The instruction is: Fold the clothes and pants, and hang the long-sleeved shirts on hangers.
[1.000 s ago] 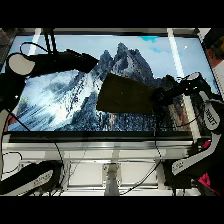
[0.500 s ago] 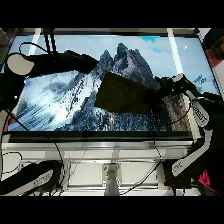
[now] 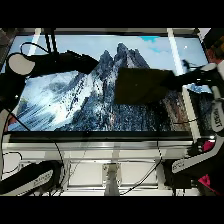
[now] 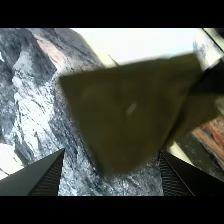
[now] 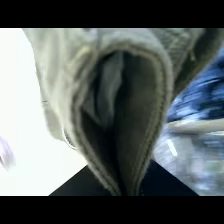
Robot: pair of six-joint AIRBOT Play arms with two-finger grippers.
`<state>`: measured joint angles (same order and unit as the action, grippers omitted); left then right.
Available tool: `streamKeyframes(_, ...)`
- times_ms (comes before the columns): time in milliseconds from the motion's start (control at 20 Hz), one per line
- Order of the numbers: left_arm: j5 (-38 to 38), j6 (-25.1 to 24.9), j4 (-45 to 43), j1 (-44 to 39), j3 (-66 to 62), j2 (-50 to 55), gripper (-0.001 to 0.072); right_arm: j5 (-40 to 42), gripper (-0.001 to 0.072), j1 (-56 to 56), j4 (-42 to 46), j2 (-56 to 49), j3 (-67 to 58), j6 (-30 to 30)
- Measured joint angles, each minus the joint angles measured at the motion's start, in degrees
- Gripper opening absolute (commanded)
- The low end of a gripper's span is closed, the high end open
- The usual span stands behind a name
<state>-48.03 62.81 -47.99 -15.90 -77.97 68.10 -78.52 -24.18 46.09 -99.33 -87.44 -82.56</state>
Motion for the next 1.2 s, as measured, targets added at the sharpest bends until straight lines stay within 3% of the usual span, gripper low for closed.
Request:
streamKeyframes(350,0.0,0.0,0.0,0.0,0.0,1.55,0.0648,-0.48,0.0021,-24.87,5.57,6.21,-1.27,-5.88)
streamKeyframes(750,0.0,0.0,0.0,0.0,0.0,1.75,0.0648,-4.68,0.0026,-33.24,28.52,7.45,-1.36,-9.79)
streamKeyframes(800,0.0,0.0,0.0,0.0,0.0,1.75,0.0648,-5.51,0.0063,-33.44,30.82,7.43,-1.36,-10.14)
streamKeyframes(900,0.0,0.0,0.0,0.0,0.0,1.75,0.0648,-6.88,0.0447,-33.73,34.69,7.32,-1.36,-10.84)
streamKeyframes(950,0.0,0.0,-0.02,0.0,0.0,1.75,0.0648,-7.56,0.0563,-33.81,36.11,7.32,-1.38,-11.26)
streamKeyframes(1150,-0.02,0.0,0.0,0.02,0.0,1.77,0.0645,-11.32,0.0581,-33.94,39.45,7.28,-1.62,-13.14)
streamKeyframes(1200,-0.02,0.02,0.0,0.09,0.0,1.77,0.0529,-12.07,0.0509,-33.9,39.65,7.26,-1.88,-13.4)
